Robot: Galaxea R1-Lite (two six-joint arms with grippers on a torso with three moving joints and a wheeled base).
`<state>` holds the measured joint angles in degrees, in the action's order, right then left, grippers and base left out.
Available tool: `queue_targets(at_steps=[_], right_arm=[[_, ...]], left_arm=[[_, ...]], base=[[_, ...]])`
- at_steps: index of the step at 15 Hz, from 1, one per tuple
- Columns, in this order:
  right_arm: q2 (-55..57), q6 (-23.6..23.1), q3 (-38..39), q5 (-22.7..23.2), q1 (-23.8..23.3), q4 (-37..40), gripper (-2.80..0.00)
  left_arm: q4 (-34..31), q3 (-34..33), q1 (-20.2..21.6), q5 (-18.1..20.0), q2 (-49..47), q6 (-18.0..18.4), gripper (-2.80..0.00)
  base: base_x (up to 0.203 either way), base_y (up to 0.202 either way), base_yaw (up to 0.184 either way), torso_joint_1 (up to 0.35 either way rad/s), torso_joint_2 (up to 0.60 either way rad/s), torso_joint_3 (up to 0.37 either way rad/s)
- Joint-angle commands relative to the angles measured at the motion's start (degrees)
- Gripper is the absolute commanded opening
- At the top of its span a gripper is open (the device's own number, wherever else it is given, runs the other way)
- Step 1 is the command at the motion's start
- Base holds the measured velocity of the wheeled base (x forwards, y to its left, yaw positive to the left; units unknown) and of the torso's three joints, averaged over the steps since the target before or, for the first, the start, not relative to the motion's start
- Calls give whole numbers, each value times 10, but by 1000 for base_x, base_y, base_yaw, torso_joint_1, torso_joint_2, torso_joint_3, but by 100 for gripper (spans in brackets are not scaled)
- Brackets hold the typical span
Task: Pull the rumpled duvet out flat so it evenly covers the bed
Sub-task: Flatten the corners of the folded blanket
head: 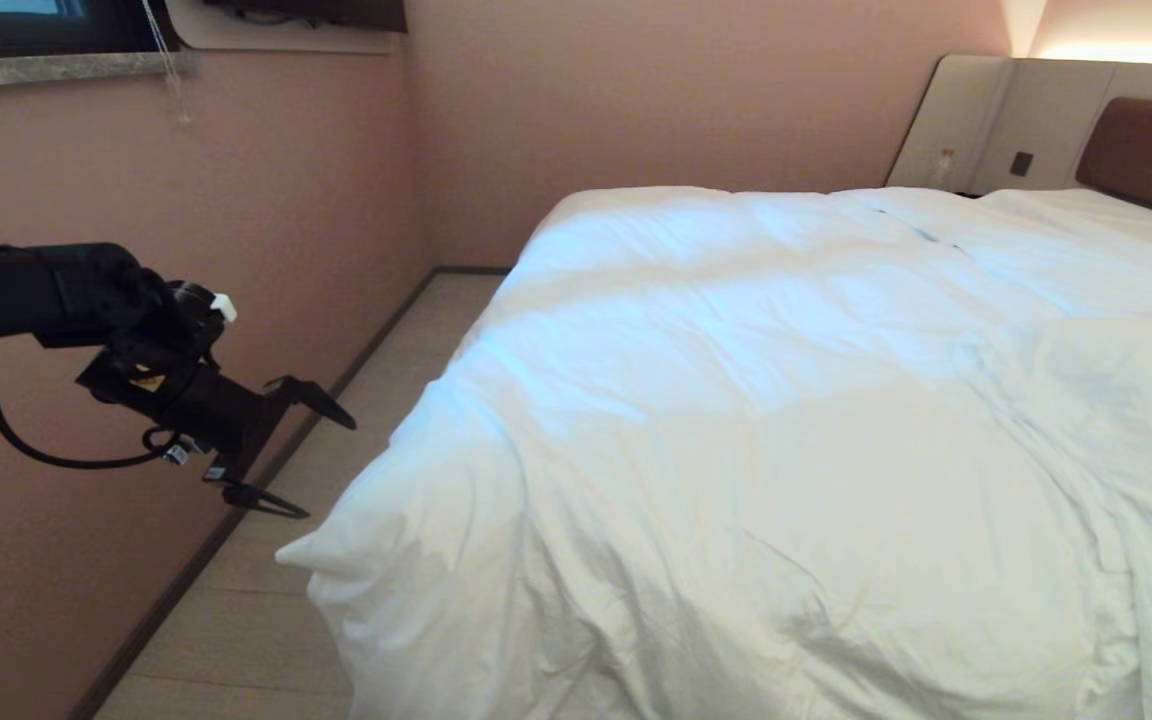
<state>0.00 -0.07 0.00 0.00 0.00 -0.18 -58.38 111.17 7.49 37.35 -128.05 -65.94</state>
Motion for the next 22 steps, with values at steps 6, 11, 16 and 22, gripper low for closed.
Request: queue_targets(at_steps=[6,11,16,22], right_arm=[[0,0,0,0,0,0,-280],[0,0,0,0,0,0,-280],[0,0,0,0,0,0,-280],[0,0,0,0,0,0,-280]], left_arm=[[5,4,-19,-2,-24,-6,0],[7,4,-35,-4,-20,-9,0],[13,3,-41,-4,0,-2,0],[11,-3,-41,-5,19,5,0]], base=[[0,0,0,0,0,0],[0,0,0,0,0,0],[0,0,0,0,0,0],[0,0,0,0,0,0]])
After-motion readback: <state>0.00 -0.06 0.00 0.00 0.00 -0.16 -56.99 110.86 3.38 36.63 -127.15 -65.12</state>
